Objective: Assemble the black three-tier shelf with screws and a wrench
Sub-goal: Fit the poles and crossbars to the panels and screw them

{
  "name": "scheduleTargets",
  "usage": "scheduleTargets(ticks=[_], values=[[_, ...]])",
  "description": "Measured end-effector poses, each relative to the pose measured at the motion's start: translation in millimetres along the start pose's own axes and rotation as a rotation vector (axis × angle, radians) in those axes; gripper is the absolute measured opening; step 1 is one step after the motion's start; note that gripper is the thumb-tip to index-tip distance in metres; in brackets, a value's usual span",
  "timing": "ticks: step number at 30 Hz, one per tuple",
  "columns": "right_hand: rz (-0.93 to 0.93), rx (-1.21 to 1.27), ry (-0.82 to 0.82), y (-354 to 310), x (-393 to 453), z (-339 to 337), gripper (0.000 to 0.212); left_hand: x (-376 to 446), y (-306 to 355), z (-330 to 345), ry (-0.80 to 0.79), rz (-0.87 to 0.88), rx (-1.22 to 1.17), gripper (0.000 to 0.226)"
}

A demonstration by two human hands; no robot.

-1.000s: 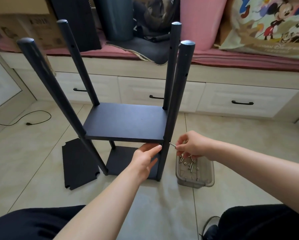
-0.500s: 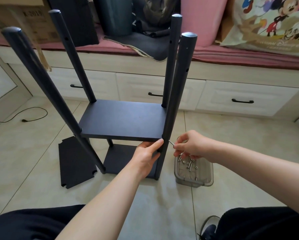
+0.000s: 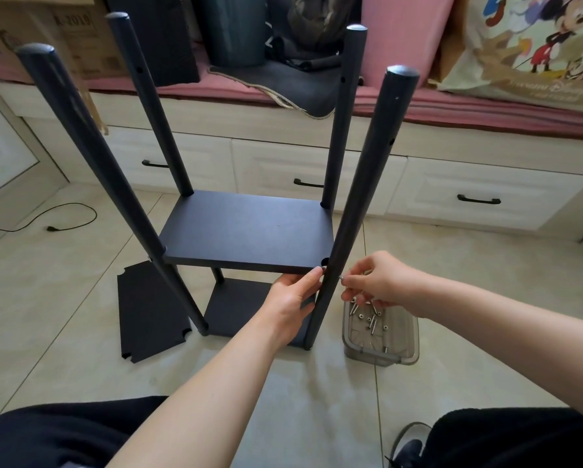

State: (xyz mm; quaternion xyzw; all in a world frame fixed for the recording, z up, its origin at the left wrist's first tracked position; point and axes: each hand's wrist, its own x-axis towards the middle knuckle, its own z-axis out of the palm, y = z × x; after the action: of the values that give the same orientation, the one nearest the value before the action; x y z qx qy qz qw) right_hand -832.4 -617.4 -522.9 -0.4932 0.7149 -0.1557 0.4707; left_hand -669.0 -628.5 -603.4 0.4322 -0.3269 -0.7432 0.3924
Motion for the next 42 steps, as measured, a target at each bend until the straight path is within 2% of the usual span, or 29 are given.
scheduleTargets(ticks=[9,13,22,29,37,42], values=[[-0.068,0.131,0.058,3,6,4,0.014,1,-1,-2,0.006,0.017,0.000,0.040],[-0.080,0.164,0.032,7,6,6,0.015,1,-1,-3,-0.012,0.020,-0.001,0.039],[-0.171,0.135,0.019,12,8,6,0.011,-1,-1,-5,-0.006,0.007,-0.017,0.039],[-0.303,-0.024,0.067,15,9,5,0.009,-3,1,-4,-0.013,0.009,-0.028,0.040],[-0.456,-0.312,0.179,19,9,8,0.027,-5,0,-4,0.002,0.002,-0.041,0.042],[-0.476,-0.336,0.158,17,9,10,0.027,-5,0,-3,0.011,0.012,-0.056,0.041]])
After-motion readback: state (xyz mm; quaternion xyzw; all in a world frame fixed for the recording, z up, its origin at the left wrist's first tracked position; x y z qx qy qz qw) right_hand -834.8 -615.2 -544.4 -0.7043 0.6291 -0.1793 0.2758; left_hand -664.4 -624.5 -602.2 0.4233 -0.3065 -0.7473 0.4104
